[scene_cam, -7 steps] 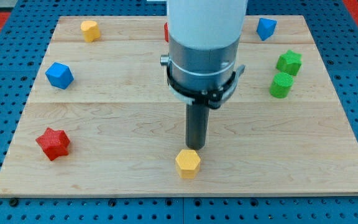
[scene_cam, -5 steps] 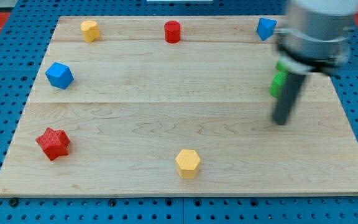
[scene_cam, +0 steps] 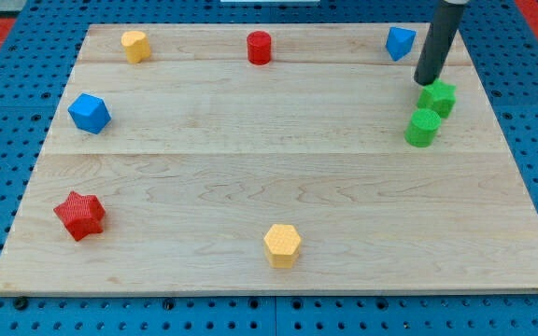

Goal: Move the green star towards the bottom right of the board

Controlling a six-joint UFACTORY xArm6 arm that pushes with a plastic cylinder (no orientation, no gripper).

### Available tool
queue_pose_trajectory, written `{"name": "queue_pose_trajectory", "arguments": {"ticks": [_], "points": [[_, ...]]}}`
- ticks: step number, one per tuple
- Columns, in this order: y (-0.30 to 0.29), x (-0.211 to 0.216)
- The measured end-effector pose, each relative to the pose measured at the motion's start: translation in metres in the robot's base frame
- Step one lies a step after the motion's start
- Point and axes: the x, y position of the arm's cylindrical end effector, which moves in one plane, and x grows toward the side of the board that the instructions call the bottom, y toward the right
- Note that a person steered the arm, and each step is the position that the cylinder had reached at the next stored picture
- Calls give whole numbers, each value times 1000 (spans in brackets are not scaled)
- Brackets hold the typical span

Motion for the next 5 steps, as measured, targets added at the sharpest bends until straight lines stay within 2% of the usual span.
{"name": "queue_pose_trajectory", "arguments": {"ticks": [2,3,4,5], "points": [[30,87],[43,53],[91,68],[88,124]]}}
